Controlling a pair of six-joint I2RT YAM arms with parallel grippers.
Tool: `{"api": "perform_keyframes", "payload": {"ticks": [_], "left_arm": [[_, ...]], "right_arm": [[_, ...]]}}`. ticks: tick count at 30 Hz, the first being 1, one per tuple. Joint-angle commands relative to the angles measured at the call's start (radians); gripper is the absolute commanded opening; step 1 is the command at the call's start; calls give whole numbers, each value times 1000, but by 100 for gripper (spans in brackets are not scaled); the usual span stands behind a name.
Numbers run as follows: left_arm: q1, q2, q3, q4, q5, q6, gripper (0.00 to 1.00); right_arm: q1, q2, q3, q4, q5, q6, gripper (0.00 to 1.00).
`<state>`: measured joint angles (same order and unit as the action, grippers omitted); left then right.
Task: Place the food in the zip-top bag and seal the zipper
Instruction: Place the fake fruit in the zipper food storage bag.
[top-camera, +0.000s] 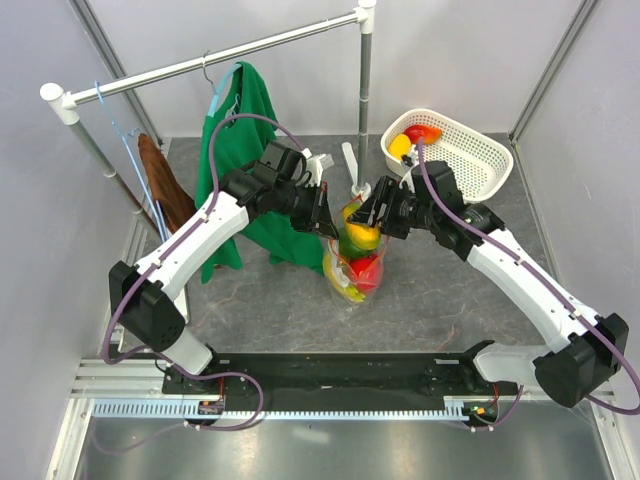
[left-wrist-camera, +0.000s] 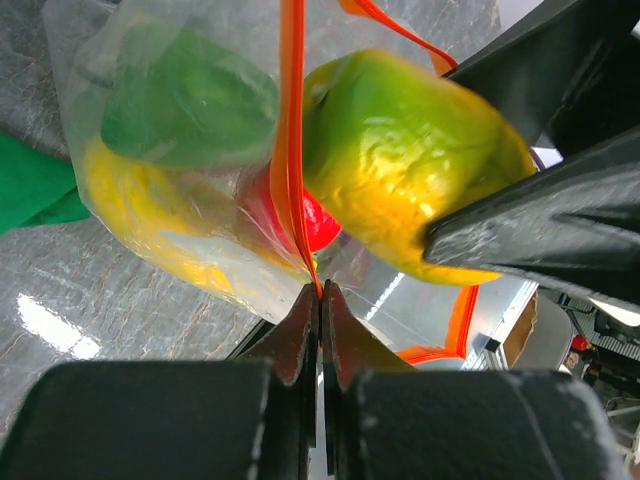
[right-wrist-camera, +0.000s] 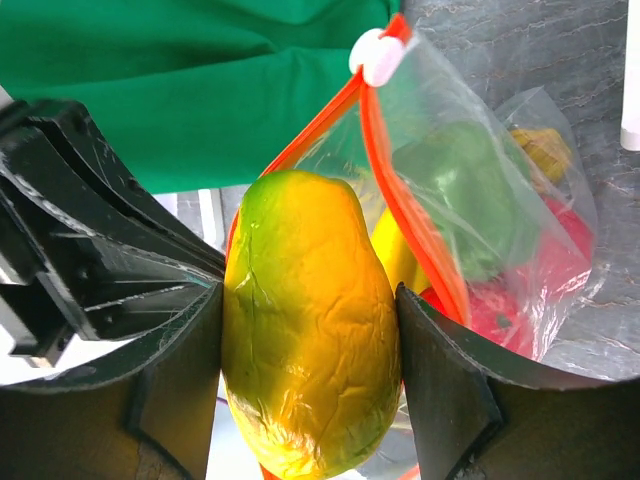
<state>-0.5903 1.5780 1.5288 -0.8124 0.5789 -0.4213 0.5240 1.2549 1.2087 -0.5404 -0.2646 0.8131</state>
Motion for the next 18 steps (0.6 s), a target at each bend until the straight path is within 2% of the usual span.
{"api": "perform_keyframes", "payload": {"ticks": [1,4,5,7,8,14,18], "left_arm": [[4,1,44,29,16,-14,2],[6,-3,39,28,18,-13,2],[6,-3,39,30,16,-11,2],[7,-4,37,28,16,-11,2],[9,-4,37,28,16,-10,2],[12,-4,40,28,19,-8,2],[12,-12,42,28,22,4,2]], "right_arm": [[18,0,49,-6,44,-48,64],[18,0,89,-7,39,-77,68],[19,-2,100,-10,38,-81,73],[18,-3,123,-23,33,-98,85],[18,-8,130,-29,31,-104,97],[10,-23,198,-33,31,-209,98],[-53,-12,247,-24,-39,-343,98]]}}
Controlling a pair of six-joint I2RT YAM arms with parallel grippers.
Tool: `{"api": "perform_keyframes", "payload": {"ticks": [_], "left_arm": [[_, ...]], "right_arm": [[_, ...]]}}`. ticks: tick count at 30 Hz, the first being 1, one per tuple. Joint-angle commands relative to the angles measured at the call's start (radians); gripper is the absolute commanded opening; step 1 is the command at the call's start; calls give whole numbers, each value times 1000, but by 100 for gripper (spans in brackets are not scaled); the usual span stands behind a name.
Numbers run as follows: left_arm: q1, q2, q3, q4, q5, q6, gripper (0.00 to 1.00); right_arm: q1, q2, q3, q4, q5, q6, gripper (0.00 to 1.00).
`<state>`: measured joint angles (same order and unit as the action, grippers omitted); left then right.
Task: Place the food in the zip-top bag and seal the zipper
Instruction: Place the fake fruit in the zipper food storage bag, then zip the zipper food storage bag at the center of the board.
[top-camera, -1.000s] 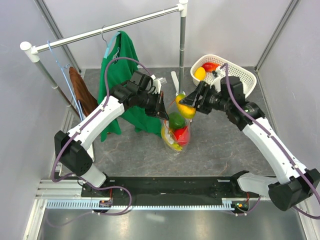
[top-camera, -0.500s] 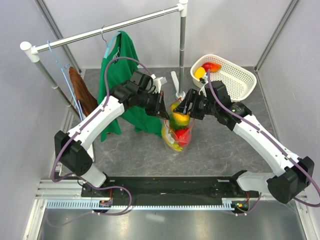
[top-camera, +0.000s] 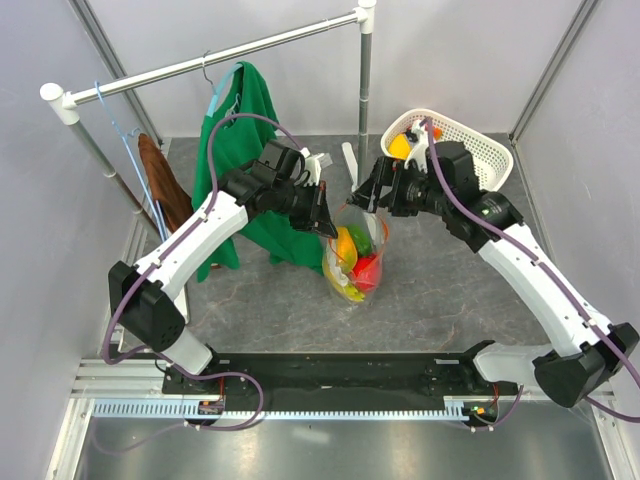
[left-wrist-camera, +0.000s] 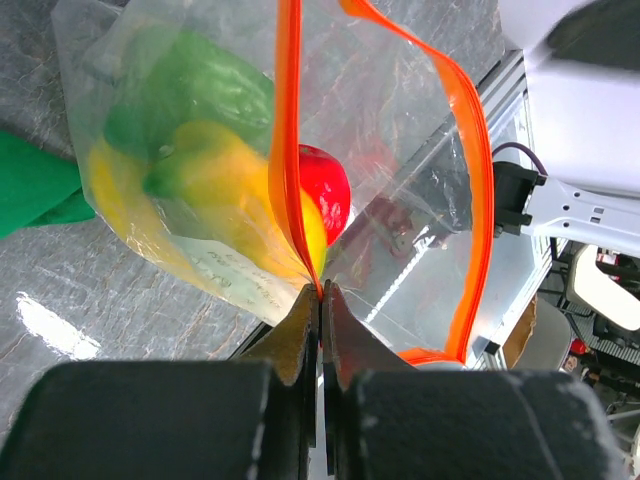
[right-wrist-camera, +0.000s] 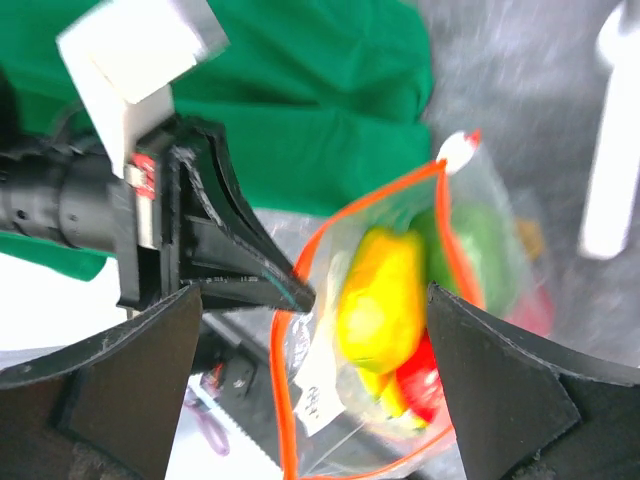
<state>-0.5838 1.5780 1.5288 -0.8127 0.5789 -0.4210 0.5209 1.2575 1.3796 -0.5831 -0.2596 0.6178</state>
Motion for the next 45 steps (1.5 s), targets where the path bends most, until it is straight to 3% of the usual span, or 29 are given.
{"api": "perform_keyframes", "payload": {"ticks": [1,8,16,21,27,30,35,40,41,44,45], "left_arm": [[7,-13,42,29,18,7,2],[-2,-27,53,29,7,50,2],[-28,-21,59,26,16,77,2],[-33,3,70,3,103,146,2],[-33,74,145,-101,223,307,2],[-33,91,171,-115,220,330,2],[-33,106,192,-121,217,337,2],[-34,125,218,-132,225,356,2],[-37,129,223,-138,225,361,2],[-56,154,249,-169,228,387,2],[-62,160,257,-177,217,390,2]], "right_arm": [[-88,-13,81,16,-97,-177,98],[-128,-6,27,-66,-141,-363,84],[-128,16,-37,-129,-234,-424,73],[-131,-6,-65,-135,-205,-484,74],[-237,-23,2,-234,-424,-871,87],[-280,8,16,-297,-389,-859,84],[-305,111,13,-507,-527,-869,75],[-305,65,-77,-518,-694,-834,70],[-305,53,-120,-477,-716,-811,67],[-305,25,-184,-397,-750,-722,29],[-305,13,-197,-371,-782,-693,0]]}}
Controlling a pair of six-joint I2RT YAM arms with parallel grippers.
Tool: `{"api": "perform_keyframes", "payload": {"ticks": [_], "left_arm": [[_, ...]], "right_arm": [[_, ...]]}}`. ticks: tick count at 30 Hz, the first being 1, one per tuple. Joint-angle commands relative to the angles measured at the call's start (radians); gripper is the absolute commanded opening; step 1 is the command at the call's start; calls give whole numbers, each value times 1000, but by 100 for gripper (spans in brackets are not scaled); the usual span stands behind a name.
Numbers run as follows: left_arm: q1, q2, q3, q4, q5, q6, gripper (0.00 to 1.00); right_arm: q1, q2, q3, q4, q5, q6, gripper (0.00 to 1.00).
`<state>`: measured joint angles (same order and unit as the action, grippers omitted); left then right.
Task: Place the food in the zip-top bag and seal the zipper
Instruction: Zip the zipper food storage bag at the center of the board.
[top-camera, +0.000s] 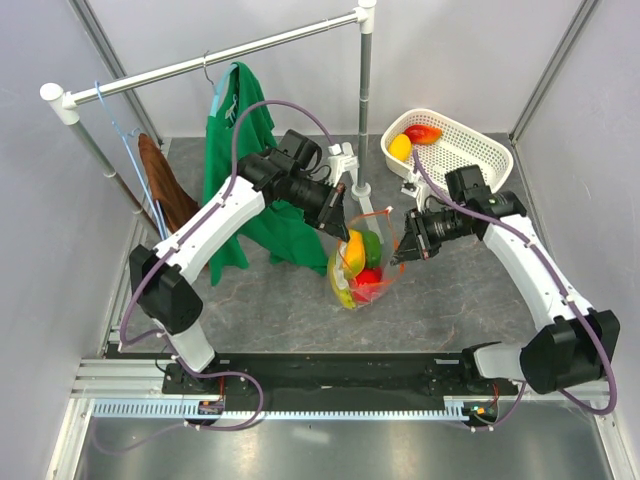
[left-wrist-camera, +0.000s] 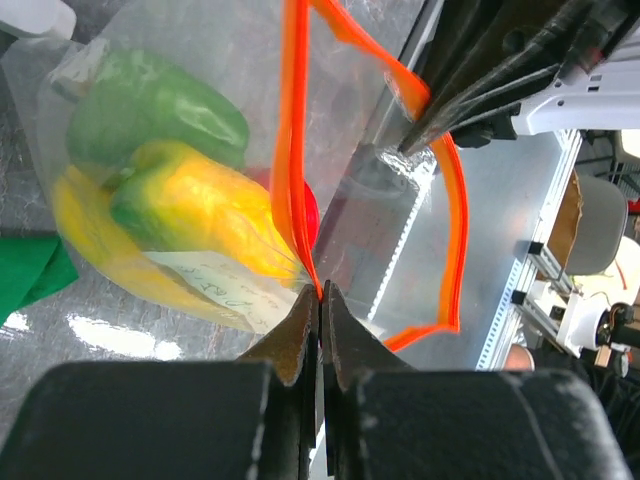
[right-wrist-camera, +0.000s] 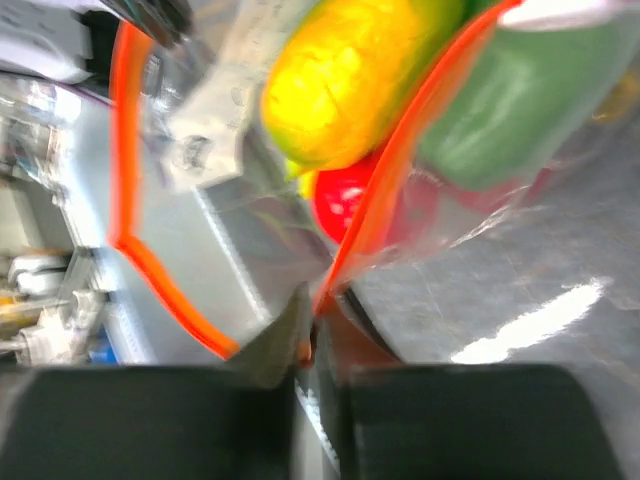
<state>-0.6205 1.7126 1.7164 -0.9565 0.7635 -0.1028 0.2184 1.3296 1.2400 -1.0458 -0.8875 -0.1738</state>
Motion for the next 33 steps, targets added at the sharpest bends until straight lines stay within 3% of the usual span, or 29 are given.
{"api": "perform_keyframes", "payload": {"ticks": [1,3,4,5,7,9,12,16,19,24,29,30,33], "left_arm": [[-36,31,84,-43,25,77,2],[-47,44,97,-45,14,77,2],[-64,45,116,-44,14,77,2],[-73,48,127,-45,10,80,2],[-105,56,156,-45,10,98,4],[-128,55,169,-51,0,101,5],[-159,51,157,-64,22,141,11],[-160,58,121,-64,92,112,31],[-160,77,100,-64,122,77,40],[-159,116,83,-61,105,48,46],[-159,128,71,-34,-45,28,41],[-159,127,72,-30,-68,32,31],[-160,128,98,-24,-99,61,12]], "right_arm": [[-2,-70,-66,121,-168,170,0],[-2,-125,-111,252,-211,308,0],[-1,-151,-134,323,-212,499,0],[-2,-183,-190,481,-209,587,0],[1,-291,-249,684,-138,806,0],[1,-377,-341,788,-66,916,0],[6,-414,-404,817,-1,962,0],[9,-428,-439,771,90,945,0],[19,-432,-468,780,116,959,0],[33,-441,-501,780,147,945,0],[36,-460,-514,773,151,936,0],[36,-463,-516,764,153,930,0],[36,-484,-517,762,136,910,11]]}}
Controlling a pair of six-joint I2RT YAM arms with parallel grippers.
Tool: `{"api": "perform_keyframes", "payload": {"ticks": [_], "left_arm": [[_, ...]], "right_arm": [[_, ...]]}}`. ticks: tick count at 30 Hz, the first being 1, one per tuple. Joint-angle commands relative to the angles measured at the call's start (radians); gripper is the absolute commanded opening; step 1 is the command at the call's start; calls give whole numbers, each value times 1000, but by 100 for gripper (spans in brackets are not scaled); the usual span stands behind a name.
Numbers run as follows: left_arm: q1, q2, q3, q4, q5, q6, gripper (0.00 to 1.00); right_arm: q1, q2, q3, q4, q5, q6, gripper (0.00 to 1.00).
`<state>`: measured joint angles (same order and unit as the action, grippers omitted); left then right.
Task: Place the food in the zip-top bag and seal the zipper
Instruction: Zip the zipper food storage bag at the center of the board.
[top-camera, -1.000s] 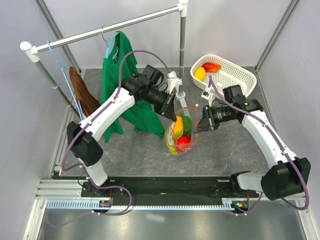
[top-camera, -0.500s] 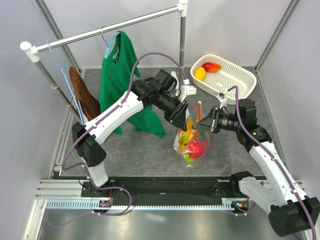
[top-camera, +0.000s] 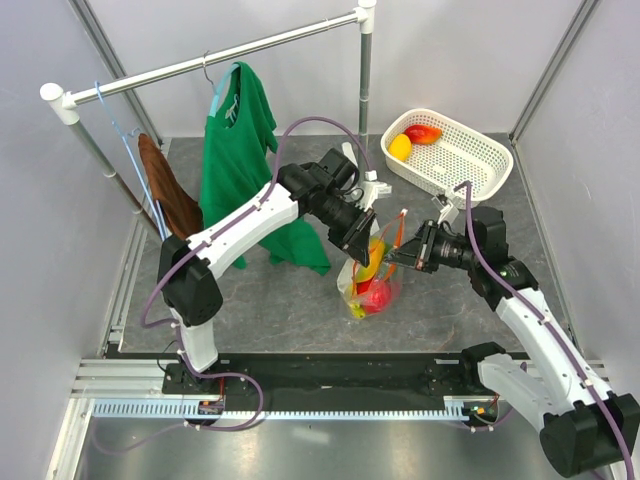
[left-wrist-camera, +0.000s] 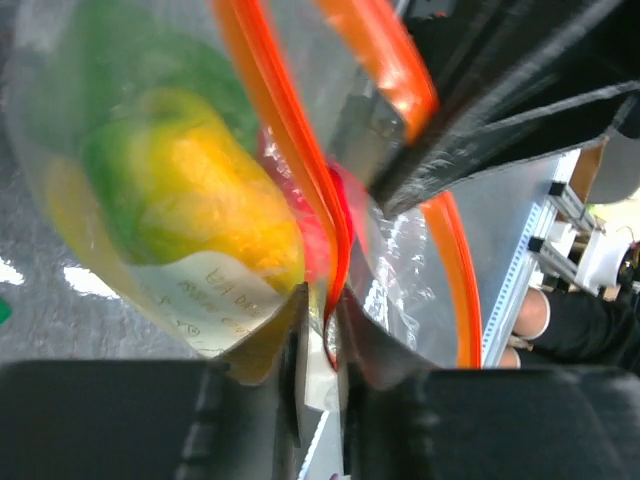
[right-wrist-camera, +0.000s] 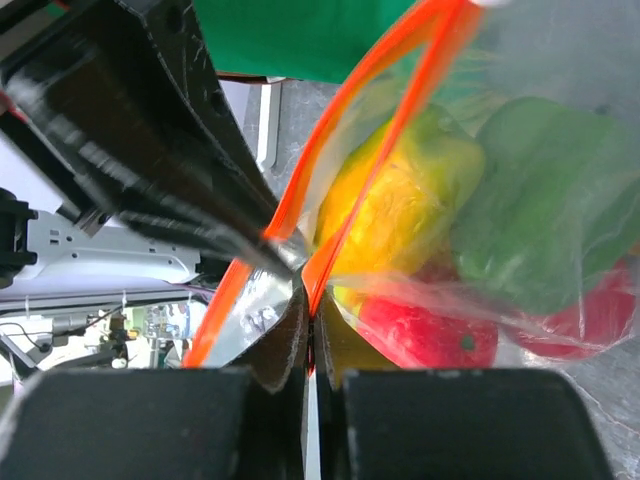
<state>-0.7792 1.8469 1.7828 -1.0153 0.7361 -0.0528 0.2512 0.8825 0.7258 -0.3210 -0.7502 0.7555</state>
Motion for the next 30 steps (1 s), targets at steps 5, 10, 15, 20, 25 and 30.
{"api": "perform_keyframes", "payload": {"ticks": [5,10,15,20,25,30], "left_arm": [[-9,40,133,-41,48,169,2],[-8,63,161,-118,82,293,2],[15,101,197,-184,85,386,2],[40,107,221,-223,109,484,2],[46,94,224,-220,95,568,2],[47,86,211,-233,137,617,2]], "right_arm": [[7,-76,36,-10,-37,-186,46],[3,-47,233,-335,4,-685,87],[-21,-79,342,-449,122,-1166,97],[-43,-76,330,-471,187,-1352,98],[-179,-74,196,-363,79,-1490,94],[-390,136,241,-329,-281,-1507,94]]}}
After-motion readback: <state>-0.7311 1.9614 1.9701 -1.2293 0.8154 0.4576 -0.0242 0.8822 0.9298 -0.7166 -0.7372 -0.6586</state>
